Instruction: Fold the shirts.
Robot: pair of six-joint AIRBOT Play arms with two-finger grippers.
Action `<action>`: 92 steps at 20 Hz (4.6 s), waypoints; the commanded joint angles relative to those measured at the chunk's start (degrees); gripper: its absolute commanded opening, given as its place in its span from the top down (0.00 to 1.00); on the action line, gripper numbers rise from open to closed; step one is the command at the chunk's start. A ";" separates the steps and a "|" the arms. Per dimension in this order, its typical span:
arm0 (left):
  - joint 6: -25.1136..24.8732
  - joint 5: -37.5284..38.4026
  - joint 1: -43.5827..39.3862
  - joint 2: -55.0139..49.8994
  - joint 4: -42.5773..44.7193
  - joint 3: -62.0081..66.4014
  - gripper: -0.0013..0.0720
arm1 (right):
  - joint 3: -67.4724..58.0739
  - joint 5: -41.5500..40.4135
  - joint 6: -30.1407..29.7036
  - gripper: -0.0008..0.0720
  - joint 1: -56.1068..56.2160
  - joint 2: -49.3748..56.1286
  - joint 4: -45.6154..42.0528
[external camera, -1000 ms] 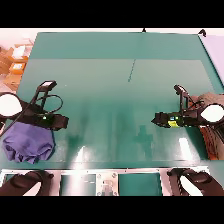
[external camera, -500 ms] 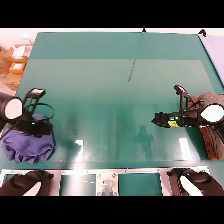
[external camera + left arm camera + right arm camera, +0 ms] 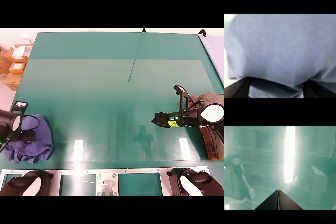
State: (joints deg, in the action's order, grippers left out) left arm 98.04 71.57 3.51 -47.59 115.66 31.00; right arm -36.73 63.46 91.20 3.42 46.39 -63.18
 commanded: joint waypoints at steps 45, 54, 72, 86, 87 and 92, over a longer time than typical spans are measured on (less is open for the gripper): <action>-15.32 2.97 -16.98 -26.34 -50.84 26.60 0.12 | 5.60 -8.85 -0.35 0.25 15.06 12.92 6.93; -24.20 -17.16 -17.97 -26.91 -67.98 9.44 0.13 | -0.33 -9.92 -1.95 0.96 16.35 22.43 7.23; -15.41 -1.75 -12.09 -11.85 -35.06 42.88 0.95 | -33.20 8.68 -2.38 0.97 -14.93 6.62 -0.50; -15.58 -8.52 -12.09 -4.57 -32.44 92.26 0.95 | -77.13 4.74 -3.87 0.97 -19.69 0.83 1.66; -15.58 -9.07 -12.09 -4.55 -32.15 89.24 0.95 | -76.87 4.70 -3.87 0.97 -19.67 1.57 1.77; -16.04 -9.01 -12.09 -9.03 -31.85 75.71 0.95 | -73.90 4.39 -6.29 0.97 -17.27 12.00 7.17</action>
State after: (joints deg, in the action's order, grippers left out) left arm 82.41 63.05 -8.62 -54.35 83.48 112.40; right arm -111.53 68.23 86.39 -15.35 53.19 -59.22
